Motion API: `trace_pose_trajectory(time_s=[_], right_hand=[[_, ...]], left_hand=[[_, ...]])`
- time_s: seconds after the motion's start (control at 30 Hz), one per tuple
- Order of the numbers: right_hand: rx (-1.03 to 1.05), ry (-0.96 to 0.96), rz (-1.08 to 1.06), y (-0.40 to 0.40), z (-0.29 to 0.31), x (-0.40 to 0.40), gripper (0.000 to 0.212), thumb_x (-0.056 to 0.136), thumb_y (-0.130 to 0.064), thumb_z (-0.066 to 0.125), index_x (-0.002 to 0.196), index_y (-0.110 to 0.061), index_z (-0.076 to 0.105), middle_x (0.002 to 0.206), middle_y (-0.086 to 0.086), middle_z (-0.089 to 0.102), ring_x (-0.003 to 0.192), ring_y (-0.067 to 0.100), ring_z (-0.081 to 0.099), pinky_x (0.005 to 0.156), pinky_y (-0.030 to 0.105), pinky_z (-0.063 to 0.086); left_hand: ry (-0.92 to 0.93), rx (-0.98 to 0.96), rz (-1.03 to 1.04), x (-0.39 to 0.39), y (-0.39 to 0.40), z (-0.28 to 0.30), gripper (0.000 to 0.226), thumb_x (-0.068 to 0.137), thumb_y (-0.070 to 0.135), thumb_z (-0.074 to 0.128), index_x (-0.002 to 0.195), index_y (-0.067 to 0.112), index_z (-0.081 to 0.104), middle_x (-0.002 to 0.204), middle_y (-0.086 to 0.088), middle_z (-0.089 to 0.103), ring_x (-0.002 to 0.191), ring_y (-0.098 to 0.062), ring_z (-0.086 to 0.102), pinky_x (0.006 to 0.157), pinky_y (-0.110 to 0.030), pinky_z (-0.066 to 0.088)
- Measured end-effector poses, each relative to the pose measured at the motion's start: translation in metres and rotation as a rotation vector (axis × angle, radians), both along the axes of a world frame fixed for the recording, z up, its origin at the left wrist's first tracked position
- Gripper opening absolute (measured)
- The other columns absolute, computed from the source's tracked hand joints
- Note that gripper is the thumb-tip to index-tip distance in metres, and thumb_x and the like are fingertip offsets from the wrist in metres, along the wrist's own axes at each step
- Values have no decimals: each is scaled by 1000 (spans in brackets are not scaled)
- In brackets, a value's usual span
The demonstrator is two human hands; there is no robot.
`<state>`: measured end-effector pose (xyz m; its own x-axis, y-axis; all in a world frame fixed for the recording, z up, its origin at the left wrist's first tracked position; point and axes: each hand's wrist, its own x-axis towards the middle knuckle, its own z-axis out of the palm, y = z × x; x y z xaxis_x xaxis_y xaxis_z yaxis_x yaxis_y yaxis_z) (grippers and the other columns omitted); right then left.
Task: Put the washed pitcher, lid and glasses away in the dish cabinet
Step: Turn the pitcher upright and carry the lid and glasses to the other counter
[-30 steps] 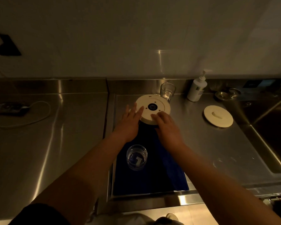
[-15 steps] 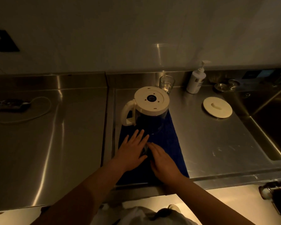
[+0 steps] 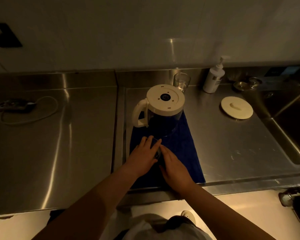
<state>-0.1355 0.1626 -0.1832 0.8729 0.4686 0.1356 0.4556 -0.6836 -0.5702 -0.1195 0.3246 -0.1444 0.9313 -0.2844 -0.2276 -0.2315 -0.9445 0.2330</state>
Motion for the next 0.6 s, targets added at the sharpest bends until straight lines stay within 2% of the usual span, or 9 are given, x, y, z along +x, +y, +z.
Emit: trace_pose_trajectory(time_s=[0.13, 0.27, 0.37, 0.5, 0.6], right_hand=[[8, 4, -11, -3, 1, -2, 73, 92, -21, 57, 149, -20, 13, 155, -1, 21, 139, 7, 23, 107, 13, 17], [44, -20, -27, -13, 5, -2, 80, 87, -28, 64, 149, -24, 13, 155, -7, 20, 136, -2, 20, 105, 8, 17], [62, -21, -48, -18, 4, -3, 81, 86, -37, 63, 149, -27, 13, 154, -9, 20, 134, -2, 25, 102, 8, 24], [91, 8, -73, -19, -4, -8, 79, 85, -36, 64, 147, -31, 15, 152, -7, 28, 133, 5, 34, 102, 16, 37], [106, 12, -81, -17, -4, -10, 77, 86, -35, 62, 144, -40, 13, 151, -10, 26, 132, 0, 32, 100, 13, 34]], left_hand=[[-11, -28, -1, -3, -6, 1, 76, 96, 28, 52, 152, 25, 1, 158, -10, -3, 145, -33, -5, 117, -46, 18], [-33, -173, 14, -7, -17, 6, 74, 94, 29, 53, 151, 28, 6, 158, -6, -2, 145, -29, -4, 116, -45, 23], [-5, -267, 40, -12, -27, 7, 66, 95, 29, 53, 149, 27, 14, 158, -5, -1, 146, -28, -3, 115, -40, 23], [13, -263, 30, -15, -33, 2, 64, 95, 29, 52, 147, 30, 15, 158, -3, -1, 146, -28, -1, 115, -41, 27], [-20, -216, 2, -15, -28, 6, 63, 94, 33, 52, 146, 30, 18, 157, -4, 6, 144, -28, 13, 112, -38, 32]])
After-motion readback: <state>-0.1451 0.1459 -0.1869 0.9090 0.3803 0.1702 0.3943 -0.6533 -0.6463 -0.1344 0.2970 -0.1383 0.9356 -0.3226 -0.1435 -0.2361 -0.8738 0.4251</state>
